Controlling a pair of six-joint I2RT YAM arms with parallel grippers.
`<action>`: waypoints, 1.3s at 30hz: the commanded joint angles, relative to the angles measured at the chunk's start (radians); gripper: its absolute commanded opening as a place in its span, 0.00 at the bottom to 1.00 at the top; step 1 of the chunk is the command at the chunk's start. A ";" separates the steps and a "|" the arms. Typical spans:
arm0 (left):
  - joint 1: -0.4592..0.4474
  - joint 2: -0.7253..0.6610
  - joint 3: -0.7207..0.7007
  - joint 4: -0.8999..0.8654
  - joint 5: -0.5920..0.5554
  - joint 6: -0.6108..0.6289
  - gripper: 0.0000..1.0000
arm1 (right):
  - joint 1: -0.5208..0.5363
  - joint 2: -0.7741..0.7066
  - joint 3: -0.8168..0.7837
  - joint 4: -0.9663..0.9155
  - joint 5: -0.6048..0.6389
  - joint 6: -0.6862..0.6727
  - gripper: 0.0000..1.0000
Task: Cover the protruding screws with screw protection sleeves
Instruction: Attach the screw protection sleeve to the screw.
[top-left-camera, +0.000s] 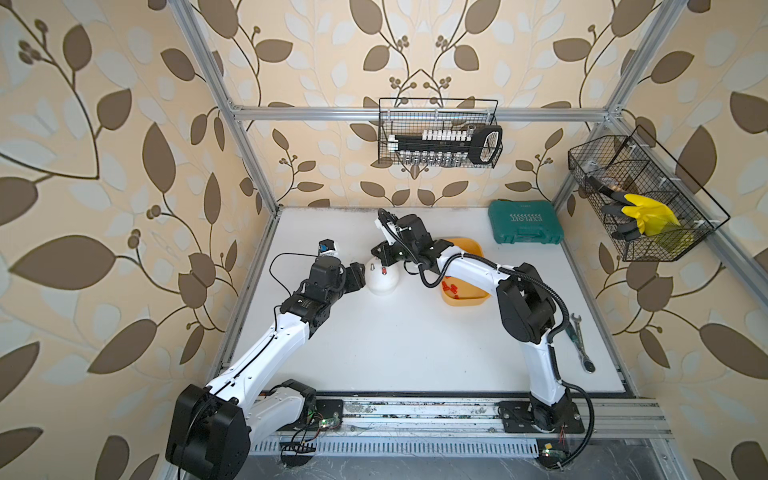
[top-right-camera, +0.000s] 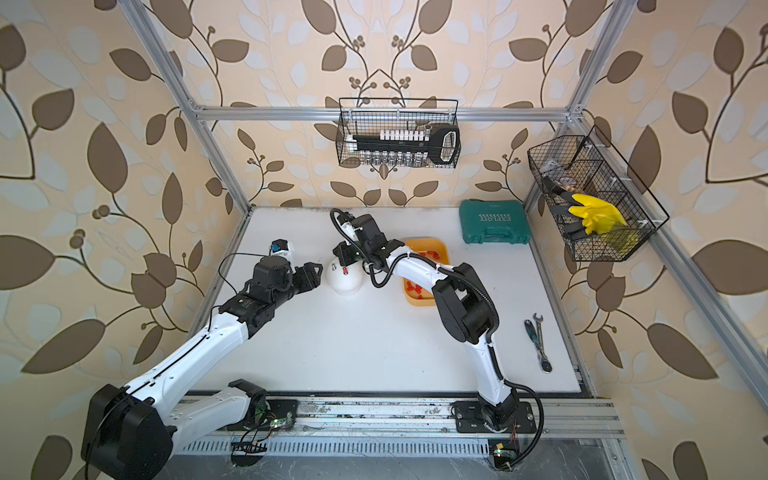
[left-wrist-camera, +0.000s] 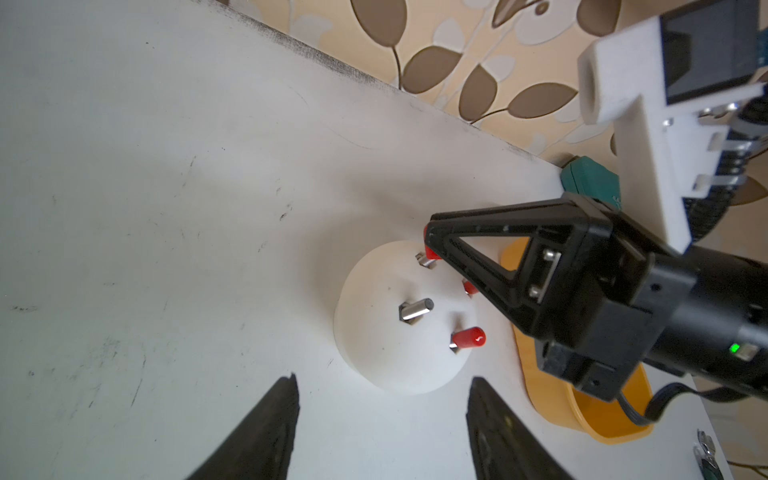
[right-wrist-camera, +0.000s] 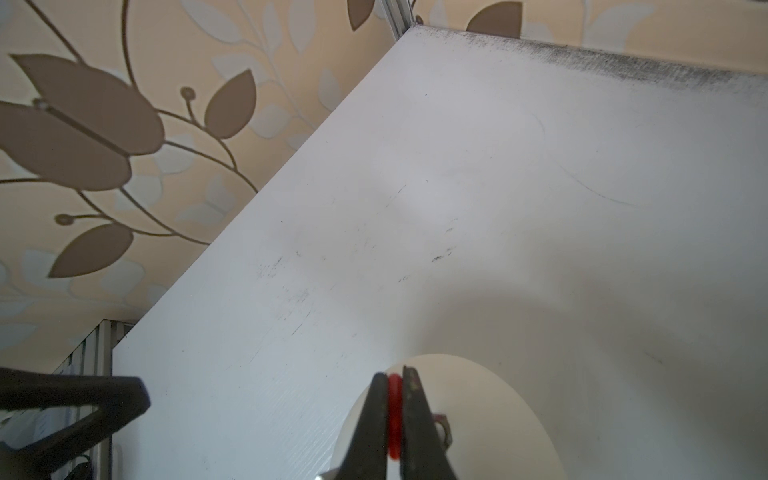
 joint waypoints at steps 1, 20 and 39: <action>0.009 0.001 0.011 0.030 0.025 0.015 0.66 | 0.001 -0.046 0.012 -0.013 0.021 -0.025 0.08; 0.009 0.005 0.007 0.035 0.031 0.011 0.66 | 0.000 -0.043 0.059 -0.019 0.023 -0.025 0.08; 0.009 0.003 0.009 0.031 0.031 0.014 0.66 | -0.003 -0.041 0.027 -0.020 0.034 -0.043 0.08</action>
